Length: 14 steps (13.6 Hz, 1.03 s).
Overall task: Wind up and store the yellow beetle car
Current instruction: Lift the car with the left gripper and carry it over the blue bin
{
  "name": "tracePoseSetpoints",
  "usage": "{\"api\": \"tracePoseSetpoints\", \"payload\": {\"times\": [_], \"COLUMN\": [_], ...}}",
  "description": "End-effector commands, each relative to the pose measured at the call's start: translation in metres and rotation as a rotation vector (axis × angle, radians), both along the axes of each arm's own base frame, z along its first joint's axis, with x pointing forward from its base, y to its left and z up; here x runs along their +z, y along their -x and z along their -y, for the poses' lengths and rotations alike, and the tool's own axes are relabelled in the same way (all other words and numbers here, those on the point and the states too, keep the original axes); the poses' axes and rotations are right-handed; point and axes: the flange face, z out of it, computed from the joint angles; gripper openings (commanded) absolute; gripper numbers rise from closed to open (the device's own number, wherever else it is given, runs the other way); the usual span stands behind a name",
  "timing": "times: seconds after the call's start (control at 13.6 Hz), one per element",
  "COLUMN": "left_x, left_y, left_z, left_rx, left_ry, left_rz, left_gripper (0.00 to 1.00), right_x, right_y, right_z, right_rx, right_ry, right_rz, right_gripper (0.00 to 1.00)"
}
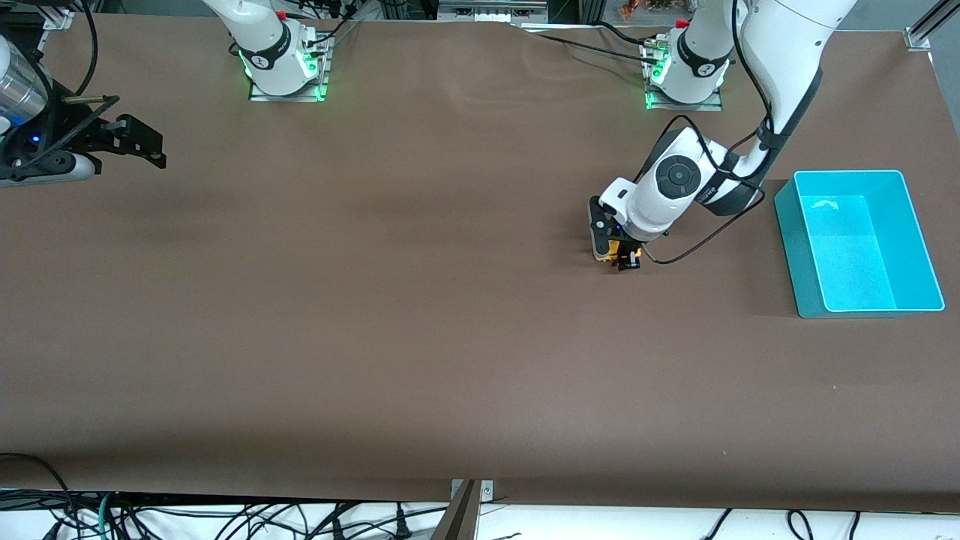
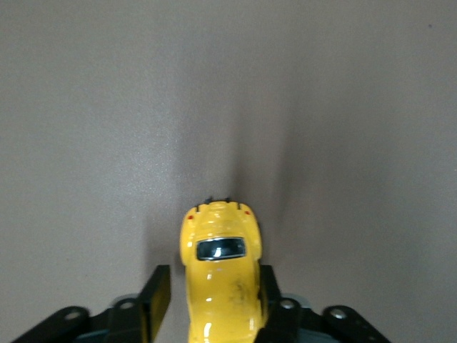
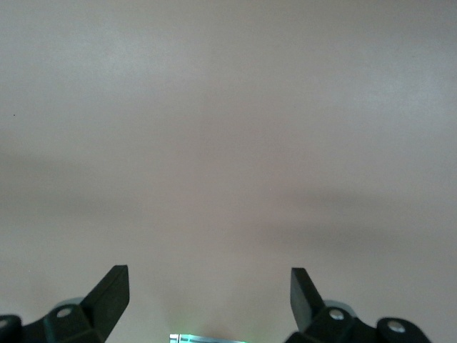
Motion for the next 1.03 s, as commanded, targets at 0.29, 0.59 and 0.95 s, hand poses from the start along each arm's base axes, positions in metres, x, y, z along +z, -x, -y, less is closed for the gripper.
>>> {"api": "tracePoseSetpoints", "payload": {"times": [0.29,0.59,0.95], "left_x": [0.035,0.132,0.2], "left_y": [-0.014,-0.065,-0.111], "left_z": [-0.008,-0.032,-0.143], "left_rx": [-0.02,0.06,0.084], "left_ry": [-0.045,-0.218,-0.254], "left_rz": [0.047,-0.072,-0.165], "left_gripper": [0.05,0.08,0.08], "right_x": [0.004,0.004,0.004], "right_y": [0.001,0.001,0.003], "right_z": [-0.001,0.0,0.0], "right_rx": [-0.01,-0.012,-0.014], "right_ry": [0.016,0.015,0.018], "right_rz": [-0.012,-0.012,-0.018], "right_gripper": [1.0,1.0,1.0]}}
